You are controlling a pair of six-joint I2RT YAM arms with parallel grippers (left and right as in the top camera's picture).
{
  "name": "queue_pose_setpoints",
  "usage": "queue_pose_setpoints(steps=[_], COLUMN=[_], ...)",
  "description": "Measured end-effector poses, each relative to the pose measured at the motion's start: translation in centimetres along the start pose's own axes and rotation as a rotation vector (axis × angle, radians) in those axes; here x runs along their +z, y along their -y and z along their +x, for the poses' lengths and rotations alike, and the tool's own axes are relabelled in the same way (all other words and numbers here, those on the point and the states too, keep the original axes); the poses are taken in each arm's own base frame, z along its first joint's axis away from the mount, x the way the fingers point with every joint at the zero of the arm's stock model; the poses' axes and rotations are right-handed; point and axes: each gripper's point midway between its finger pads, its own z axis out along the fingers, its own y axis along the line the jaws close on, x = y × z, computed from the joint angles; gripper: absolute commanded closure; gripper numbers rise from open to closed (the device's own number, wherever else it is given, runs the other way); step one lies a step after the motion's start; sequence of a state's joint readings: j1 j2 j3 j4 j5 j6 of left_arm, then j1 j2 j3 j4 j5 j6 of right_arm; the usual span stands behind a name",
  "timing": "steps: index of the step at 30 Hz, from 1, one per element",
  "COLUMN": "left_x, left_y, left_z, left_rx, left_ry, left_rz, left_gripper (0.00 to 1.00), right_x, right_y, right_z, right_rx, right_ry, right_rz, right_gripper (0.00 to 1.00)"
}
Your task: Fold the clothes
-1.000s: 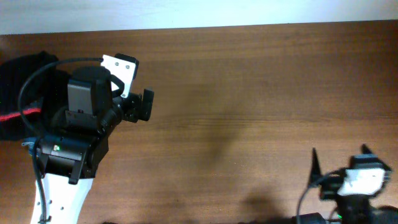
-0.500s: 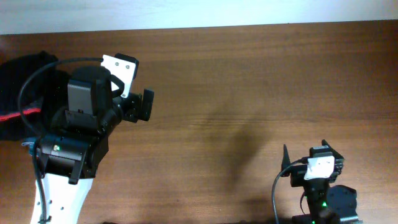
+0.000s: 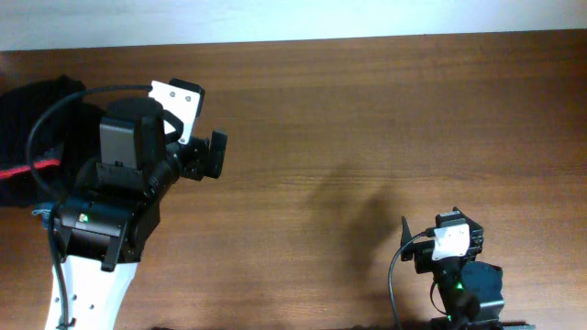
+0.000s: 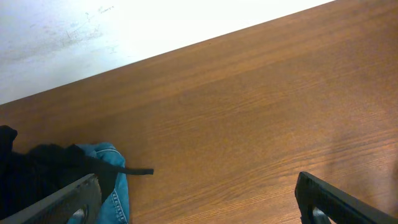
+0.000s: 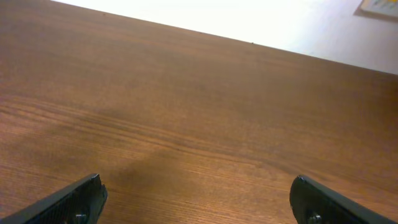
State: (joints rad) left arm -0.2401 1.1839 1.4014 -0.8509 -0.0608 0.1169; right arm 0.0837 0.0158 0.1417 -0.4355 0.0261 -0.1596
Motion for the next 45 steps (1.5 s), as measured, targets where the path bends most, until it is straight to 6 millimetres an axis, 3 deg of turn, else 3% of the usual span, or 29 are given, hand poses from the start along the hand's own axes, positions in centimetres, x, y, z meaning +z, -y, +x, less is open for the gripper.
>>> queue_pose_setpoints(steps=[33,36,41,45], left_x=[0.0,-0.2,-2.9,-7.7], left_y=[0.0,-0.2,-2.2,-5.4], left_z=[0.0,1.8,4.5,6.7], left_rx=[0.000,0.005,-0.023,-0.111], left_ry=[0.000,-0.073,-0.085,0.070], left_rz=[0.000,-0.013,-0.087,-0.224], left_gripper=[0.01,0.01,0.00,0.00], right_x=[0.2,0.2,0.2,0.2], right_y=[-0.1,-0.2,-0.2,-0.2], right_z=[-0.1,-0.1,-0.1,-0.1], right_rx=[0.000,0.000,0.001,0.001], right_ry=[0.015,0.015,0.015,0.015], right_rz=[-0.007,-0.008,-0.008,-0.008], right_gripper=[0.01,0.01,0.01,0.01])
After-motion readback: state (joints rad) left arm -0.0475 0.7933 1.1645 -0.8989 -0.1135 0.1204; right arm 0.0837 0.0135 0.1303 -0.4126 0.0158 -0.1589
